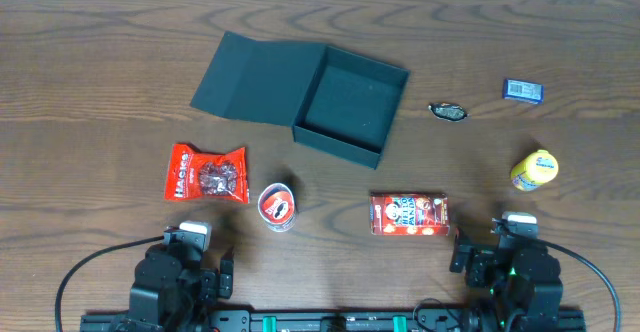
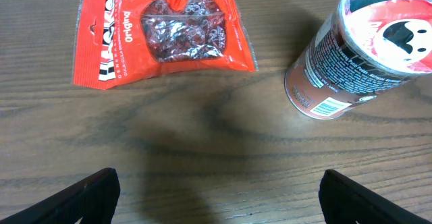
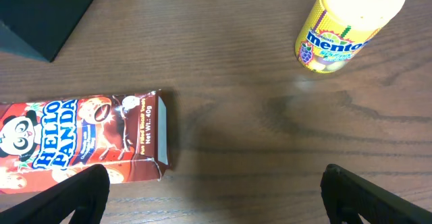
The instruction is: Pack container
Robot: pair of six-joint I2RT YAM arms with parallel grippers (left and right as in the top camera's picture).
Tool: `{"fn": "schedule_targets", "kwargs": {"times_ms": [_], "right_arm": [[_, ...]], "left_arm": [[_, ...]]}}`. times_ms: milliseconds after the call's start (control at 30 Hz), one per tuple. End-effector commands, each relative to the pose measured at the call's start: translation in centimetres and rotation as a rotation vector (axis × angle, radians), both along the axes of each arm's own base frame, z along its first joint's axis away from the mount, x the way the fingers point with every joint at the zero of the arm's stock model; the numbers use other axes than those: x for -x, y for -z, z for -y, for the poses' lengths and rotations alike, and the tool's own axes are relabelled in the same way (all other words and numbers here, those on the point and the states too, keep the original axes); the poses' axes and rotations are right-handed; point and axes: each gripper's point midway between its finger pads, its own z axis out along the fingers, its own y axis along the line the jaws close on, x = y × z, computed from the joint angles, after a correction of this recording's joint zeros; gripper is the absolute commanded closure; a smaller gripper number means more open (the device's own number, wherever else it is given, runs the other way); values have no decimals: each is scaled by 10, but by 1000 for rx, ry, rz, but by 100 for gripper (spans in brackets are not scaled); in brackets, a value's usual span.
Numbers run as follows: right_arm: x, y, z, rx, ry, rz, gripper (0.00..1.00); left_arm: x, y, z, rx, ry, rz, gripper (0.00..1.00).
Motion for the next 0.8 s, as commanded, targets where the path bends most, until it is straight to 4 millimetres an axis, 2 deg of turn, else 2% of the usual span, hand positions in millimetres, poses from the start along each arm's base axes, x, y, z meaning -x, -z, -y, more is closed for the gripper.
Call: {"fn": "schedule_targets", "kwargs": {"times_ms": [0,767], "right_arm": [[1,1,-2,3,-14,-1,1],[0,1,-2,3,-14,0,1]], "left_arm": [[5,14,1,-10,16,-40,5],[5,14,1,-10,16,-40,5]]}}
